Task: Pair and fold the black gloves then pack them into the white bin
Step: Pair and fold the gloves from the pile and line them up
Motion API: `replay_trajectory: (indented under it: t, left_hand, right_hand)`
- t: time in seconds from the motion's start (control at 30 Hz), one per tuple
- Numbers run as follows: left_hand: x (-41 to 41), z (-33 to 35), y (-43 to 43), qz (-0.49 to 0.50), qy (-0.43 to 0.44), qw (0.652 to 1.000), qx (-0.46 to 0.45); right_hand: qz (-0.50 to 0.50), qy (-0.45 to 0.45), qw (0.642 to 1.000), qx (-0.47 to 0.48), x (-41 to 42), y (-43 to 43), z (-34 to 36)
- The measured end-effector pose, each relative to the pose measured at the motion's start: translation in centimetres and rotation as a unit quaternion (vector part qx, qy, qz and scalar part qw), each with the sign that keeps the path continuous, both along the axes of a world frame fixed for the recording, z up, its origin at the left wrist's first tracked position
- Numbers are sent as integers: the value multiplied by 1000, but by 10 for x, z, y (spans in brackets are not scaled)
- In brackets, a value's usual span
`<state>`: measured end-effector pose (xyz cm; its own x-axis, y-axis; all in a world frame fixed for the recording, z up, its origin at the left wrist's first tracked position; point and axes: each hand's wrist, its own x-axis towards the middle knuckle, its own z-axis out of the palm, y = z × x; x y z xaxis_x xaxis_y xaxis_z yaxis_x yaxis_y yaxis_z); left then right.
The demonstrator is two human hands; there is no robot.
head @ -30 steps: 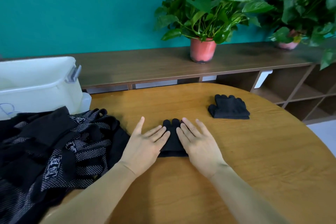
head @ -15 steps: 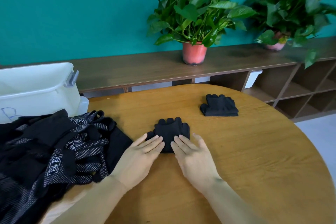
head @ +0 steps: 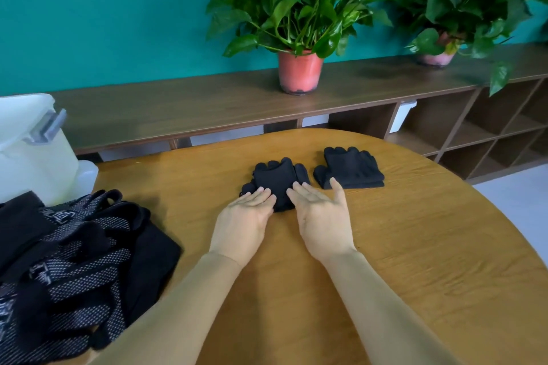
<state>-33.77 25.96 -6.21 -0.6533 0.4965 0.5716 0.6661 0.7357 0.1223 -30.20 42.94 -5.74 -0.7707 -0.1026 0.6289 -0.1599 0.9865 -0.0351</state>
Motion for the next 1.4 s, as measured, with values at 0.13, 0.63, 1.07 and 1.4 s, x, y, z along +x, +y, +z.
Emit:
replay_trajectory:
  t: [0.13,0.63,1.07,1.4]
  left_hand:
    - [-18,-4,14,-6,-2,1000,27]
    - [76,14,-36,62,23,998,-21]
    - [214,40,-206,163,52,985,-2]
    - [224,44,-307,230,91,969,13]
  right_hand:
    - [-33,15,999,-1,-13,8,-2]
    - [22,37,996,73,29,-23,1]
    - [163,98,980,54,130,-146,23]
    - [282,82,950,109,136,-279,62]
